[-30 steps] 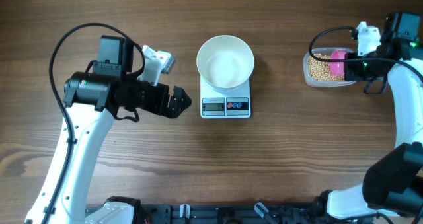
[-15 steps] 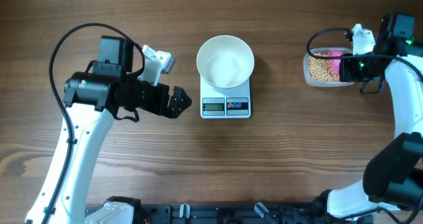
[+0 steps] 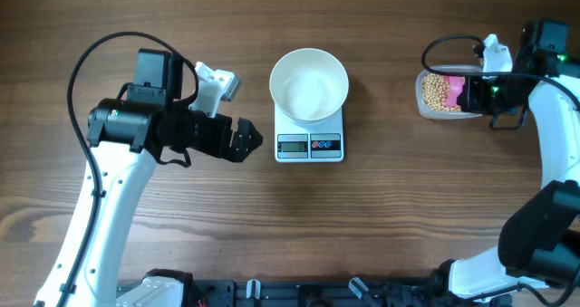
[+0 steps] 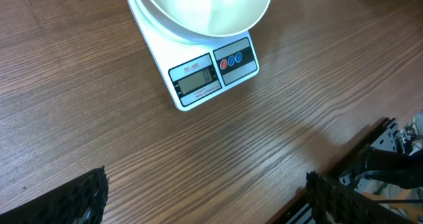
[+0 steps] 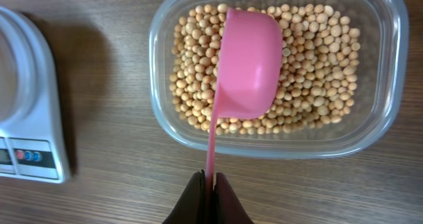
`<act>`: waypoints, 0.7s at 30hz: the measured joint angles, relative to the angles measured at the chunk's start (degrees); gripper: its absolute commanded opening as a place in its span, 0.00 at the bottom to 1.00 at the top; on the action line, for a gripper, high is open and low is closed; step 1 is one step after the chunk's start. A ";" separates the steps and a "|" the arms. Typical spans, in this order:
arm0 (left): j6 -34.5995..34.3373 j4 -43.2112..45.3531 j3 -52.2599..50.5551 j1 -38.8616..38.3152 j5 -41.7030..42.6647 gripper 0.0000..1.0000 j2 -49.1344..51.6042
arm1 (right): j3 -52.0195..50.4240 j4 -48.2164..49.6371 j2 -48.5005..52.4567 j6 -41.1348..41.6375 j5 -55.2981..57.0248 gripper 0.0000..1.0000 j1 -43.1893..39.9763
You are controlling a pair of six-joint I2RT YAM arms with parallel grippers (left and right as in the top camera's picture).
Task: Scoop item into bowl and weigh 150g on scale
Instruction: 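Drag the pink scoop through the soybeans to fill it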
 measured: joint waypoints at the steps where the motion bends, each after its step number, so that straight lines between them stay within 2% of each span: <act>1: 0.00 0.00 0.00 0.00 0.00 1.00 0.00 | 0.00 -0.11 0.02 0.31 -0.90 0.04 -0.44; 13: 0.00 0.00 0.00 0.00 0.02 1.00 0.00 | -0.22 -1.66 0.90 4.13 -11.80 0.04 -8.07; 21: 0.00 0.00 0.00 0.00 0.00 1.00 0.00 | -5.64 2.47 1.16 5.01 -16.63 0.04 -10.78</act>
